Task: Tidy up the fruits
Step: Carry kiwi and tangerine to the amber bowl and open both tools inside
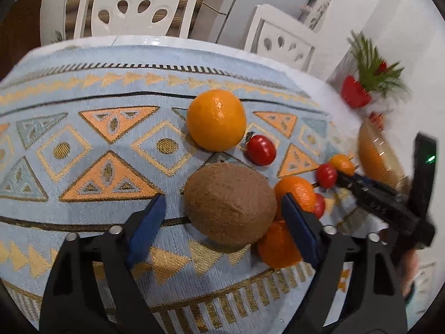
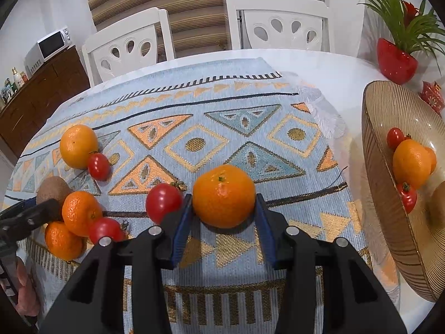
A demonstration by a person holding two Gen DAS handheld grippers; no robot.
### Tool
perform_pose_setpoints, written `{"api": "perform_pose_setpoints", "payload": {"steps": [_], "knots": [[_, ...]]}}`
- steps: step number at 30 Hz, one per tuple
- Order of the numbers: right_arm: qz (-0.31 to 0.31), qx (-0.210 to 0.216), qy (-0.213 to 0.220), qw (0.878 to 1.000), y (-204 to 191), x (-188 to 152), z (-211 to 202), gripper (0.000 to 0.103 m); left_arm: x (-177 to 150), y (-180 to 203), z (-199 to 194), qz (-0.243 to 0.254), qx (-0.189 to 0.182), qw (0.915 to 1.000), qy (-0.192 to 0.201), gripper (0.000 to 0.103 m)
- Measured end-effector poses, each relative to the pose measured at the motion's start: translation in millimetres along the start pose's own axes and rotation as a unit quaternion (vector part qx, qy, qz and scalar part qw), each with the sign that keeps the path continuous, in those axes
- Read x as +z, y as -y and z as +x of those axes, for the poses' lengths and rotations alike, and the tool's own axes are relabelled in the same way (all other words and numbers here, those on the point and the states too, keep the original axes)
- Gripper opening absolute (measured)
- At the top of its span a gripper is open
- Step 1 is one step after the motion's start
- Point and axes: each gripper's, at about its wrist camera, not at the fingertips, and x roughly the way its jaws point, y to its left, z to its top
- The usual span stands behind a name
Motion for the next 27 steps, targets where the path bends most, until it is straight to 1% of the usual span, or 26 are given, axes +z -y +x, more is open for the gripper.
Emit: {"api": "perform_pose_setpoints", "payload": {"steps": [2, 5, 8, 10, 11, 13, 15, 16, 18, 19, 20, 22, 25, 26, 27], "knots": [[0.002, 0.003, 0.001, 1.000, 1.1, 0.1, -0.4, 0.043, 2.0, 4.5, 2.2, 0.013, -0.007, 0.9999, -0.002, 0.063], [0.004, 0.016, 0.016, 1.000, 2.8, -0.8, -7.0, 0.042, 1.2, 6.6, -1.0, 0.020, -0.001, 0.9998, 0.006, 0.062], [0.001, 0.024, 0.036, 0.999, 2.1, -2.4, -17.1, 0.042, -0.2, 6.6, -14.9, 0.016, 0.003, 0.9994, 0.031, 0.062], [0.001, 0.028, 0.043, 0.999, 2.0, -3.7, -23.6, 0.042, 1.2, 8.3, -32.4, 0.012, 0.014, 0.9986, 0.049, 0.062], [0.002, 0.029, 0.043, 0.999, 2.4, -4.4, -26.7, 0.042, 2.4, 10.0, -41.8, 0.010, 0.013, 0.9982, 0.058, 0.062], [0.009, 0.033, 0.044, 0.998, 6.6, -7.2, -38.3, 0.042, 7.4, 18.9, -62.0, 0.011, 0.005, 0.9971, 0.075, 0.062], [0.035, 0.056, 0.050, 0.997, 20.8, -7.7, -59.9, 0.042, 14.4, 36.3, -79.1, 0.022, -0.003, 0.9956, 0.091, 0.062], [0.044, 0.060, 0.053, 0.996, 26.9, -6.4, -69.1, 0.042, 17.7, 45.7, -84.5, 0.027, -0.008, 0.9949, 0.096, 0.062], [0.059, 0.052, 0.071, 0.994, 45.9, -2.6, -98.9, 0.042, 26.2, 77.5, -92.7, 0.046, -0.030, 0.9931, 0.103, 0.062], [0.066, 0.043, 0.078, 0.994, 56.8, -0.1, -113.5, 0.042, 28.2, 88.7, -94.0, 0.054, -0.039, 0.9923, 0.104, 0.062], [0.079, 0.029, 0.086, 0.993, 73.3, 2.9, -131.7, 0.042, 32.5, 111.2, -93.9, 0.071, -0.054, 0.9905, 0.105, 0.062], [0.104, 0.009, 0.092, 0.990, 100.6, 5.5, -154.0, 0.042, 37.5, 148.0, -90.2, 0.099, -0.073, 0.9869, 0.104, 0.062], [0.151, -0.020, 0.085, 0.985, 145.9, 4.6, -178.7, 0.042, 39.7, 202.1, -74.6, 0.131, -0.107, 0.9810, 0.095, 0.062], [0.165, -0.028, 0.080, 0.983, 157.8, 2.7, -182.5, 0.042, 40.3, 222.7, -65.0, 0.140, -0.123, 0.9788, 0.086, 0.062], [0.178, -0.036, 0.072, 0.981, 170.8, -0.1, -184.1, 0.042, 38.9, 235.2, -57.0, 0.144, -0.134, 0.9775, 0.076, 0.062]]}}
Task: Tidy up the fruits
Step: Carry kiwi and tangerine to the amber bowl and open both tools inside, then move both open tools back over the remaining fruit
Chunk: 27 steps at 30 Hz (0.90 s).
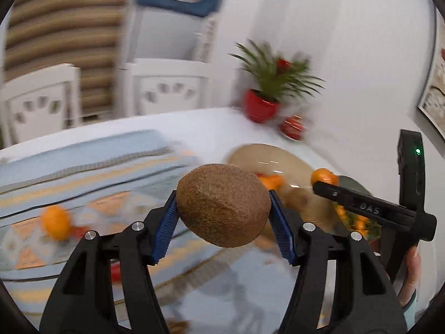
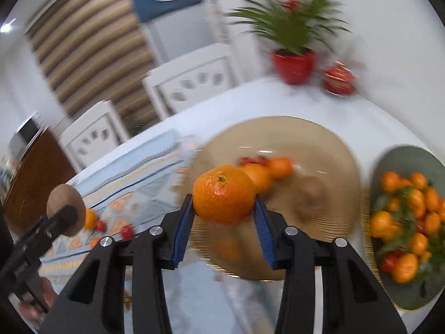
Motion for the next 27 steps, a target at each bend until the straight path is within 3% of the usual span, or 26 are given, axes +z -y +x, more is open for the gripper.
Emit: {"api": "perform_pose_setpoints", "payload": {"steps": [3, 7, 14, 20, 21, 22, 27], "knots": [[0.018, -0.032, -0.025, 0.999, 24.1, -2.5, 6.9, 0.042, -0.4, 24.3, 38.4, -0.003, -0.029, 0.9992, -0.029, 0.062], [0.016, -0.044, -0.059, 0.997, 35.5, -11.6, 21.3, 0.042, -8.8, 46.2, 76.5, -0.002, -0.050, 0.9966, -0.066, 0.062], [0.023, -0.068, -0.086, 0.994, 49.7, -19.2, 41.9, 0.042, -27.5, 65.3, 113.5, 0.011, -0.047, 0.9933, -0.105, 0.062], [0.023, -0.073, -0.089, 0.993, 53.0, -22.6, 42.7, 0.045, -30.6, 59.7, 123.7, 0.003, -0.044, 0.9919, -0.119, 0.063], [0.023, -0.077, -0.085, 0.993, 52.3, -21.9, 41.0, 0.051, -29.7, 59.3, 124.2, 0.003, -0.044, 0.9917, -0.121, 0.062], [0.022, -0.079, -0.082, 0.993, 51.4, -21.2, 39.7, 0.055, -28.7, 58.5, 122.9, 0.001, -0.046, 0.9918, -0.119, 0.062], [0.022, -0.073, -0.064, 0.995, 46.4, -20.2, 26.8, 0.055, -16.1, 49.6, 94.8, -0.015, -0.069, 0.9937, -0.087, 0.068]]}}
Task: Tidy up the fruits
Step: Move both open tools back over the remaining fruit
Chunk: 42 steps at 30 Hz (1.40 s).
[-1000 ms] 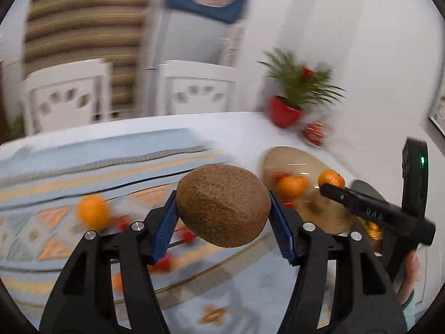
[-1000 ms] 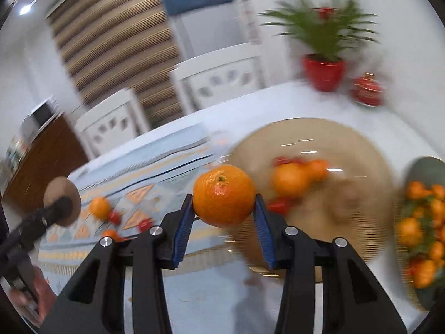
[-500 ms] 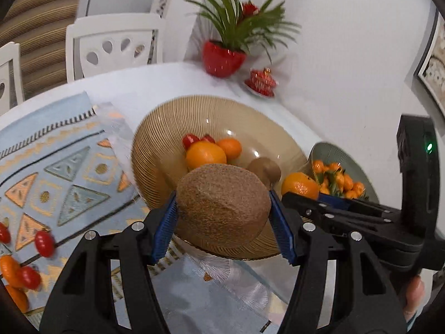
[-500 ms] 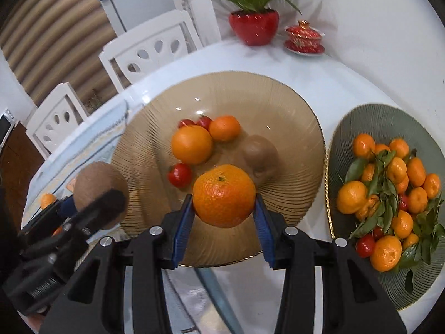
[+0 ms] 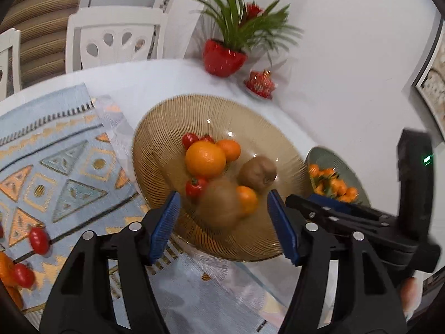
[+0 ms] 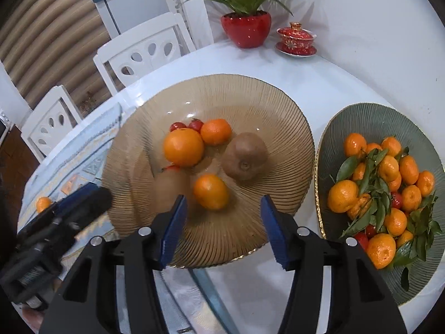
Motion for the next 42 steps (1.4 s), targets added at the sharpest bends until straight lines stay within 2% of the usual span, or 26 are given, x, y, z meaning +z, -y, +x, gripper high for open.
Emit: {"api": "perform_pose_setpoints", "payload": {"steps": [7, 13, 15, 20, 24, 26, 28, 33, 37, 42], "knots": [[-0.015, 0.019, 0.018, 1.000, -22.0, -6.7, -18.5, 0.055, -1.8, -15.9, -62.9, 0.002, 0.012, 0.9988, 0.047, 0.070], [-0.052, 0.061, 0.030, 0.996, -67.4, -12.3, -37.5, 0.055, -6.7, -42.0, -125.4, -0.014, 0.029, 0.9959, 0.084, 0.073], [-0.071, 0.076, 0.036, 0.994, -87.4, -14.2, -45.7, 0.055, -7.1, -53.3, -151.1, -0.023, 0.042, 0.9936, 0.103, 0.077], [-0.117, 0.106, 0.052, 0.986, -136.6, -21.0, -56.7, 0.055, -15.0, -91.5, -221.9, -0.054, 0.074, 0.9850, 0.147, 0.077], [-0.148, 0.130, 0.048, 0.979, -174.9, -31.4, -46.0, 0.055, -31.9, -125.2, -257.1, -0.084, 0.109, 0.9755, 0.172, 0.078], [-0.157, 0.137, 0.038, 0.977, -189.6, -37.6, -34.6, 0.055, -42.2, -142.1, -263.5, -0.101, 0.123, 0.9718, 0.174, 0.078], [-0.165, 0.145, 0.024, 0.975, -201.9, -45.4, -18.1, 0.055, -55.5, -161.1, -262.5, -0.119, 0.122, 0.9707, 0.170, 0.078], [-0.181, 0.151, 0.000, 0.972, -222.2, -66.7, 22.5, 0.055, -88.2, -201.8, -228.5, -0.150, 0.125, 0.9721, 0.130, 0.078], [-0.191, 0.152, -0.003, 0.970, -228.3, -78.6, 48.0, 0.055, -108.5, -220.0, -199.0, -0.157, 0.113, 0.9749, 0.110, 0.078], [-0.193, 0.155, -0.001, 0.969, -226.9, -86.3, 67.8, 0.054, -122.4, -223.6, -170.3, -0.144, 0.111, 0.9788, 0.094, 0.078]]}}
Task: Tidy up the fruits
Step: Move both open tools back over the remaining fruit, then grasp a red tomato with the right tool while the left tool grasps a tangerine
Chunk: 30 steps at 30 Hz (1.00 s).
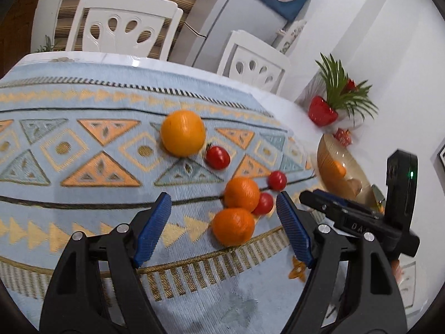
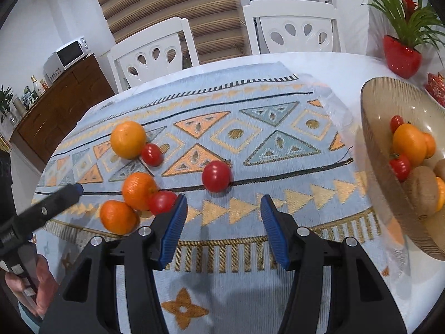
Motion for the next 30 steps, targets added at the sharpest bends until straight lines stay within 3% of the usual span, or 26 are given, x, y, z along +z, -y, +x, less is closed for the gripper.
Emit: {"api": "perform_pose_setpoints", "payload": {"steps": [21, 26, 30], "knots": [[0.007, -0.017, -0.012, 1.000, 9.2, -8.8, 18.7, 0.055, -15.7, 24.7, 22.7, 0.080, 0.069, 0.9939, -0.030, 0.078], [0.012, -0.016, -0.039, 0.999, 3.4, 5.9, 15.7, 0.055, -18.9, 31.5, 31.7, 0.107, 0.086, 0.9894, -0.049, 0.078], [0.009, -0.022, -0.031, 0.999, -1.7, 24.7, 20.6, 0.053, -21.2, 34.3, 31.4, 0.117, 0.092, 0.9877, -0.048, 0.074]]}}
